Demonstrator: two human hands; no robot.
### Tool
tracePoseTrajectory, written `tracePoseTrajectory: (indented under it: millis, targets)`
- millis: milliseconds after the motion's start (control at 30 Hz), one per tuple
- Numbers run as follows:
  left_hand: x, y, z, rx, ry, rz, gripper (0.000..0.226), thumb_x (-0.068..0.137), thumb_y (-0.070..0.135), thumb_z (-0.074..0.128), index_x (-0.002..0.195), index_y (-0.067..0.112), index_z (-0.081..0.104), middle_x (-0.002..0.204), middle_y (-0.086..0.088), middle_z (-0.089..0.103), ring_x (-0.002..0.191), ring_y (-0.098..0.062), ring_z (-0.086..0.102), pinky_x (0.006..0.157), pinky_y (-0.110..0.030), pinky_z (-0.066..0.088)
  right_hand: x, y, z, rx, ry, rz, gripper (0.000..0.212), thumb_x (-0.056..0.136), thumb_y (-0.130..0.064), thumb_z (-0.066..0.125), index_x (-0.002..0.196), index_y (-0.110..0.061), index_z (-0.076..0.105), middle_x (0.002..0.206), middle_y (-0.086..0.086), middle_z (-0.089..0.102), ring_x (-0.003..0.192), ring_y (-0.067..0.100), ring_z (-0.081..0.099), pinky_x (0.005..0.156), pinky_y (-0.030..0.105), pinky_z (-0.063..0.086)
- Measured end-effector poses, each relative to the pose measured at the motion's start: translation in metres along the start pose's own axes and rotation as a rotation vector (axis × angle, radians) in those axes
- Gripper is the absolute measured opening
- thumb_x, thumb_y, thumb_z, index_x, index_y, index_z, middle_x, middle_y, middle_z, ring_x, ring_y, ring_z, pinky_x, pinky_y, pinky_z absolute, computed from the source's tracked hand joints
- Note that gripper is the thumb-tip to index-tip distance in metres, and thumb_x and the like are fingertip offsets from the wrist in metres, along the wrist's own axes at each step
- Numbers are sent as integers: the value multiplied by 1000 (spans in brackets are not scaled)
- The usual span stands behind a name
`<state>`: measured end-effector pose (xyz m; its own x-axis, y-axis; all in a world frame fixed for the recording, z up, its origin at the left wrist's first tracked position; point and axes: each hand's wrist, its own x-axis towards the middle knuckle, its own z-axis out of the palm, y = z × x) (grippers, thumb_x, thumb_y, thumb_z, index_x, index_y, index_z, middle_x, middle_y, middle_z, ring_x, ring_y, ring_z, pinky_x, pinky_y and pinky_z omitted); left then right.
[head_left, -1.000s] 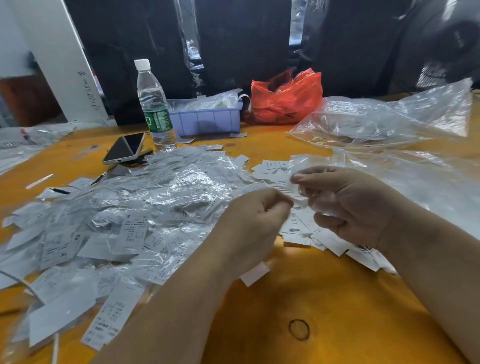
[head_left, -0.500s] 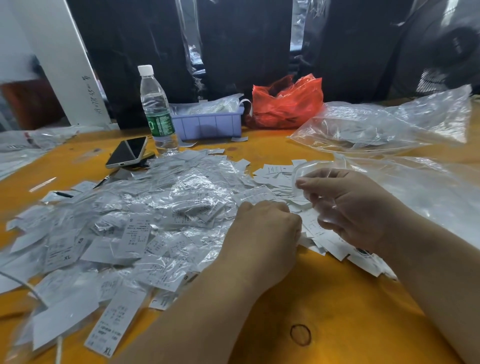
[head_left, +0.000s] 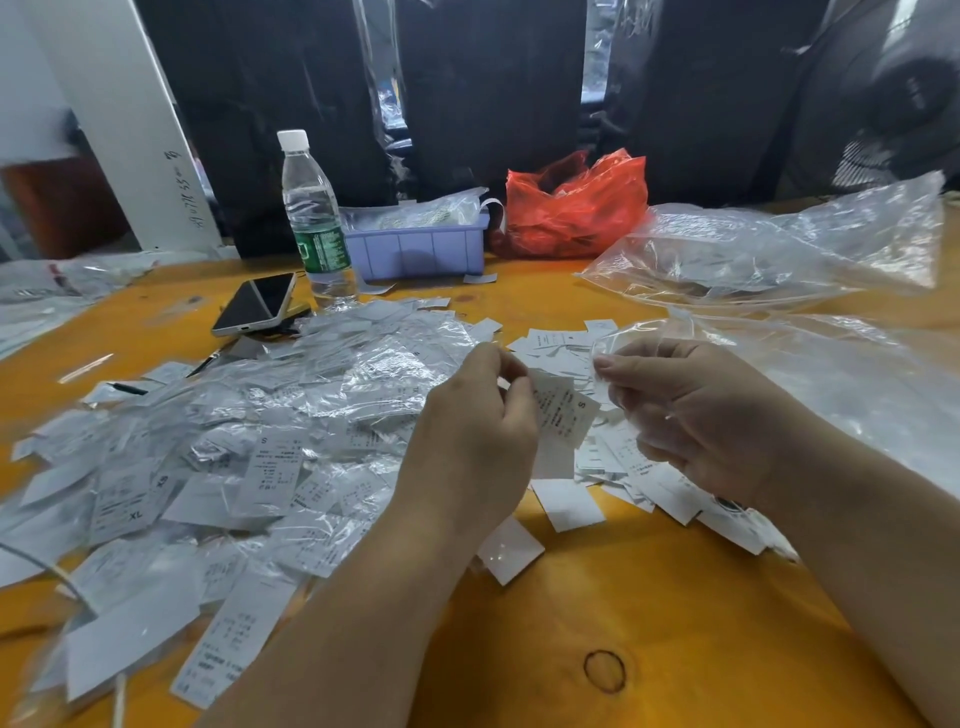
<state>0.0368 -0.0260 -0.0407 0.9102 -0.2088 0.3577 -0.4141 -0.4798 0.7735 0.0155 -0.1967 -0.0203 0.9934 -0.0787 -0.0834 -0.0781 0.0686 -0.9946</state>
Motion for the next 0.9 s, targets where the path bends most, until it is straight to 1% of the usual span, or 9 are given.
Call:
tracePoseTrajectory:
  millis: [133,267,333,467,600,700,800,833,900]
  targets:
    - [0,0,-1,-111,30,-54,16,103,26,39,92,29,50,72,2,66,46,-4,58,41,-15,41,-1,1,2,-37,-15,1,23,63,-22,72,77,-6,64,60,9,54,34,7,29,33,19,26]
    - [0,0,1,-149,40,-50,15,102,25,43,91,28,51,75,1,67,47,-4,59,42,-15,43,-1,1,2,-28,-13,17,10,77,-11,71,76,-4,63,63,11,58,35,5,44,33,16,31]
    - [0,1,1,-184,42,-61,13,102,24,45,91,27,53,78,0,67,54,-6,62,43,-14,43,-1,2,3,-46,-18,36,9,77,-10,71,76,-6,64,67,12,62,38,8,41,33,16,29]
    - [1,0,1,-245,45,-94,10,100,21,50,92,23,54,81,-1,68,57,-6,64,44,-15,44,1,5,2,-94,46,94,12,75,-14,76,69,-17,66,87,15,75,74,26,38,49,24,32]
    - [0,2,1,-293,29,-123,6,96,19,54,91,21,56,81,-1,68,54,-7,62,50,-27,50,1,4,4,-86,46,34,15,68,-12,78,75,-12,66,74,15,71,51,14,32,44,27,26]
    - [1,5,-1,-360,55,-158,5,91,22,59,87,18,59,84,-5,69,70,-17,67,56,-38,57,3,4,2,-91,89,-16,20,62,-11,80,76,-13,67,68,10,64,49,12,36,48,28,26]
    - [4,4,-7,-416,151,-219,9,78,28,56,80,19,58,89,-12,67,87,-32,65,72,-53,58,2,3,2,-74,57,-28,19,59,-11,80,72,-14,67,66,9,61,42,9,37,43,24,27]
    - [4,3,-9,-386,191,-211,7,76,27,56,79,20,58,85,-10,66,85,-31,64,72,-51,59,1,3,3,-75,31,-32,20,56,-12,80,72,-14,67,67,10,61,42,8,38,41,23,28]
    - [5,-1,-11,-245,241,-148,5,81,20,58,80,24,56,73,-1,62,70,-19,61,57,-38,55,0,3,4,-83,-25,-45,18,55,-14,80,69,-16,69,67,10,61,48,11,39,41,22,27]
